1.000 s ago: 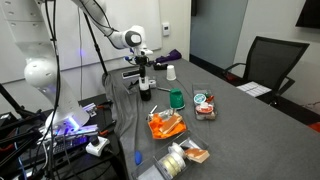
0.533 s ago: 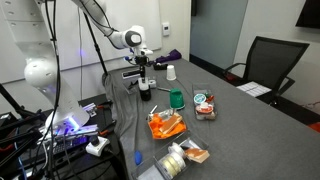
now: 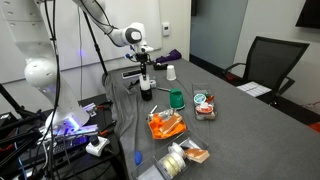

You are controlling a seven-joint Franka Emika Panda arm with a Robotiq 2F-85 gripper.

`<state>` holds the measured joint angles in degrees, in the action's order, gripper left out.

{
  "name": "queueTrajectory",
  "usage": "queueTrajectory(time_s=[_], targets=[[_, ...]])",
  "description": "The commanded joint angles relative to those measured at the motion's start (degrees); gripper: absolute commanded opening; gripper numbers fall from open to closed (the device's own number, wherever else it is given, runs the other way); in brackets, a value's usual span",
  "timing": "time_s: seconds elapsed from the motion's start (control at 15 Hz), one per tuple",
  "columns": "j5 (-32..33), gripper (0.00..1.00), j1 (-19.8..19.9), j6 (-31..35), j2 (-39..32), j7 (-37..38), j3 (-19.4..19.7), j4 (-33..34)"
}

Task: Remove the white object from the black cup and put it in the bottom compartment of the clear case on the right

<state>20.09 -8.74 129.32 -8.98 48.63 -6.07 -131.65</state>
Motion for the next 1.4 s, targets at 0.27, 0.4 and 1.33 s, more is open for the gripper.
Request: queueTrajectory(time_s=[0.27, 0.4, 1.33], targets=[[-1.5, 0.02, -0.7, -3.0, 5.4, -4.1, -0.2, 0.8], [-2.8, 0.02, -0.7, -3.7, 7.0, -5.8, -0.6, 0.7], [7.5, 0.02, 1.2, -27.5, 17.2, -20.8, -1.6, 0.5]])
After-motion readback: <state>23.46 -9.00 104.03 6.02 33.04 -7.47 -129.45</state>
